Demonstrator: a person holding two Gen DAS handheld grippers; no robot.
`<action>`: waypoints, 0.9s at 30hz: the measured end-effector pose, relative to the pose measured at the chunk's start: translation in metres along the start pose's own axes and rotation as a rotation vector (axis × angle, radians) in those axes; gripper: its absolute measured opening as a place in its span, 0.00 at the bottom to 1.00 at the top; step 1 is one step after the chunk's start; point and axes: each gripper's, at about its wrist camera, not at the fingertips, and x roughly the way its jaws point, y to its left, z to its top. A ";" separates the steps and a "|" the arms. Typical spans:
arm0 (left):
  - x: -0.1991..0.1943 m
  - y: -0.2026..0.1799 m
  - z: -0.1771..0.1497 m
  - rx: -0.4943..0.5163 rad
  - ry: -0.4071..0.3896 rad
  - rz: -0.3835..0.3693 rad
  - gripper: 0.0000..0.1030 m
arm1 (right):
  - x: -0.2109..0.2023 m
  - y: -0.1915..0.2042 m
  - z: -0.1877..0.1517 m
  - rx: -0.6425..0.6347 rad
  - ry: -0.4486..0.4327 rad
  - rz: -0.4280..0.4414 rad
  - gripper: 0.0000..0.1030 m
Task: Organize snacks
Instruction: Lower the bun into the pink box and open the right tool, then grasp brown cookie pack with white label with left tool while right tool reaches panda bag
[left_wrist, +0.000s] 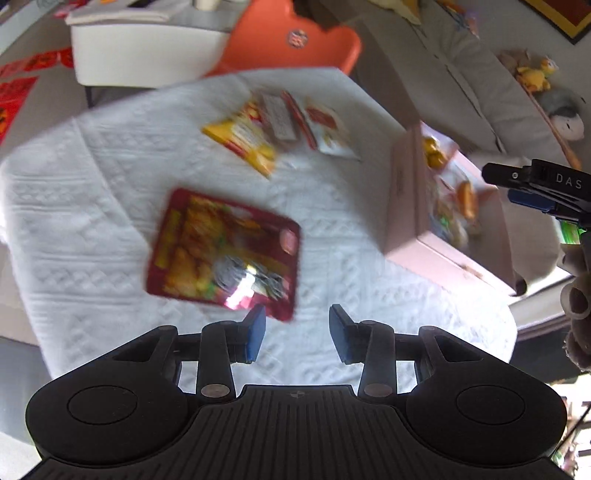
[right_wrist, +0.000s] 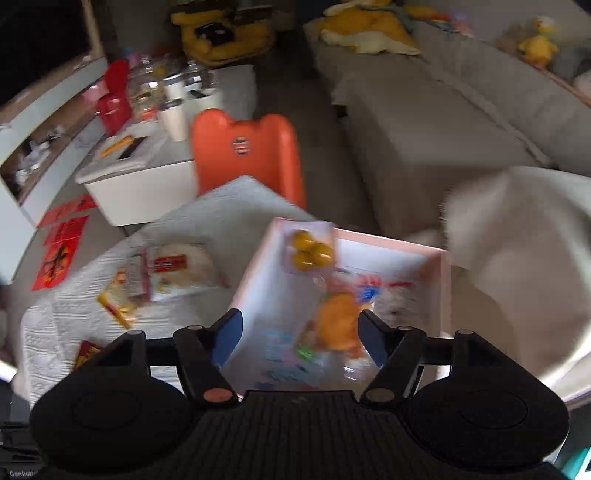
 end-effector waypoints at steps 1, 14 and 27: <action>0.001 0.007 0.003 -0.013 -0.006 0.009 0.41 | 0.007 0.012 0.004 -0.026 0.009 0.040 0.71; -0.021 0.068 -0.009 -0.145 -0.007 0.052 0.41 | 0.183 0.120 0.105 -0.015 0.097 0.088 0.75; -0.005 0.084 0.032 -0.158 -0.032 0.029 0.41 | 0.123 0.155 -0.033 -0.289 0.222 0.249 0.60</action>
